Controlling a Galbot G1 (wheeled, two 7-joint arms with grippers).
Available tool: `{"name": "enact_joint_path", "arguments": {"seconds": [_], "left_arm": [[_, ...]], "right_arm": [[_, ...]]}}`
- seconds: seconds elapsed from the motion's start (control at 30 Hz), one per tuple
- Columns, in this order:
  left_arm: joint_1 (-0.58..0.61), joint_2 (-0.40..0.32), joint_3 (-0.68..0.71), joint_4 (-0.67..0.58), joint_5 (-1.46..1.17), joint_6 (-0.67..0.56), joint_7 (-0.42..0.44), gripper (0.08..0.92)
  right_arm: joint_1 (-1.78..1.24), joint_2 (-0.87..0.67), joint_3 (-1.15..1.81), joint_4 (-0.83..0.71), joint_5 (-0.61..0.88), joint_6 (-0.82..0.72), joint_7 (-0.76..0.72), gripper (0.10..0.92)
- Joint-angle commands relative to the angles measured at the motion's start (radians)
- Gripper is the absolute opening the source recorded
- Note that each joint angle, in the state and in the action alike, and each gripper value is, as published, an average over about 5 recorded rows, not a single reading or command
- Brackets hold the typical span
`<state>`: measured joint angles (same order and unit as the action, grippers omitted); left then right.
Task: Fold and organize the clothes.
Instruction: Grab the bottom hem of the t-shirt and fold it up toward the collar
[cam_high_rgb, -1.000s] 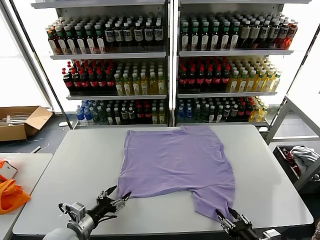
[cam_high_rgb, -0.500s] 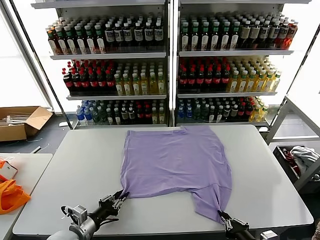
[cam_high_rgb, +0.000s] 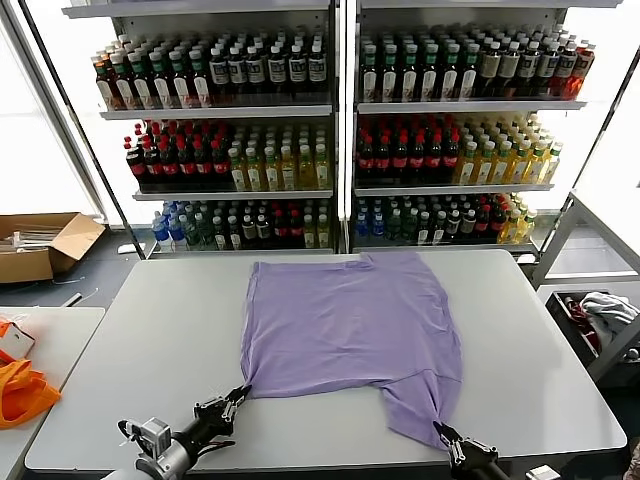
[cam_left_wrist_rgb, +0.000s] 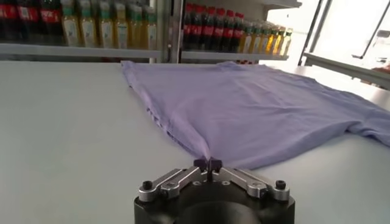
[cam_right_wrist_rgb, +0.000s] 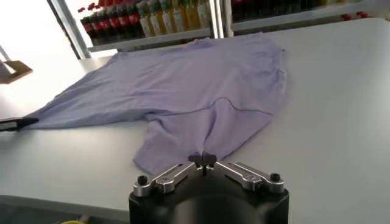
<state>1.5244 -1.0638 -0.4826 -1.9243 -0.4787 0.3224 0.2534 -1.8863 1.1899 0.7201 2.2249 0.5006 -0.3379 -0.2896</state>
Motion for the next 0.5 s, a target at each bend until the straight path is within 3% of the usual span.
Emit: {"name": "enact_joint_path", "arguments": {"seconds": [0.03,0.5], "left_arm": [[0.114,0.0,-0.071,-0.148,-0.002,0.008,-0.003,0.098],[0.317,0.075,-0.238,-0.326,0.004,0.023,0.0,0.087]], "right_arm": [[-0.095,0.011,0.042,0.088,0.044,0.055,-0.073,0.106],[-0.265,0.004,0.158,0.135,0.048,0.129,-0.12,0.106]]}}
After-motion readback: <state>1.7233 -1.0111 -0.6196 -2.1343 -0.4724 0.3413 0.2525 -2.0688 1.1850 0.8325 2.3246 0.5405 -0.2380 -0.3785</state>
